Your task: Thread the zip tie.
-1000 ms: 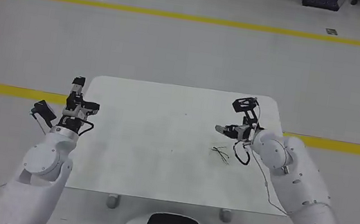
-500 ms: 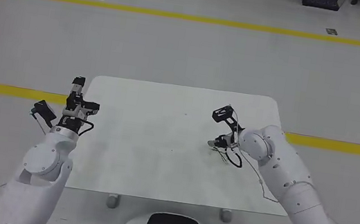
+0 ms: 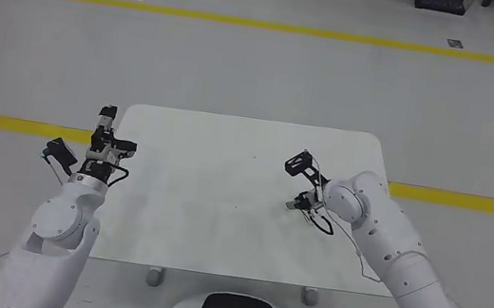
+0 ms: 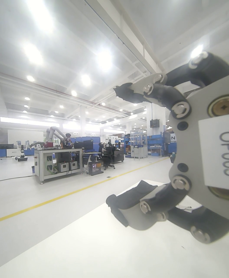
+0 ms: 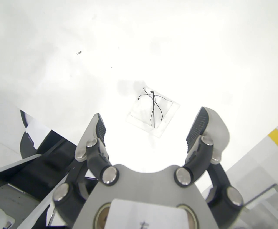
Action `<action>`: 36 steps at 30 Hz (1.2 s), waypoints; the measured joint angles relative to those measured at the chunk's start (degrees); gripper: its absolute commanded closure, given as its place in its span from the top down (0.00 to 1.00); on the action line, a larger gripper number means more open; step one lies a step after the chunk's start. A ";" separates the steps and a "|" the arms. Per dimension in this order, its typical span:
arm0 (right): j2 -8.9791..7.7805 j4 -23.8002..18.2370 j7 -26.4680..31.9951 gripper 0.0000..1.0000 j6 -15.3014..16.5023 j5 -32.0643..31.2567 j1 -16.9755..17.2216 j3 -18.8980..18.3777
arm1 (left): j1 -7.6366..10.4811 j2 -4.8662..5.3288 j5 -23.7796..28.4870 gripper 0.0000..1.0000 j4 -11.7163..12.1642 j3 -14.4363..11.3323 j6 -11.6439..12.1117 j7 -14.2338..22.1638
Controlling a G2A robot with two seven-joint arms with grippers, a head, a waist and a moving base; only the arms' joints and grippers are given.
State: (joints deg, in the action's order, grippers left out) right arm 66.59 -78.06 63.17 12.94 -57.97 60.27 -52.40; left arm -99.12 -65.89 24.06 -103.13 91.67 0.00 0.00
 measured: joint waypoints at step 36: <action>1.51 8.14 6.96 1.00 4.03 4.37 -4.38 4.27 | 0.00 0.00 0.00 1.00 0.00 0.00 0.00 0.00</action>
State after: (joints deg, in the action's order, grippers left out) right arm 68.11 -69.92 70.13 16.97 -53.60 55.90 -48.13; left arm -99.12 -65.89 24.06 -103.13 91.67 0.00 0.00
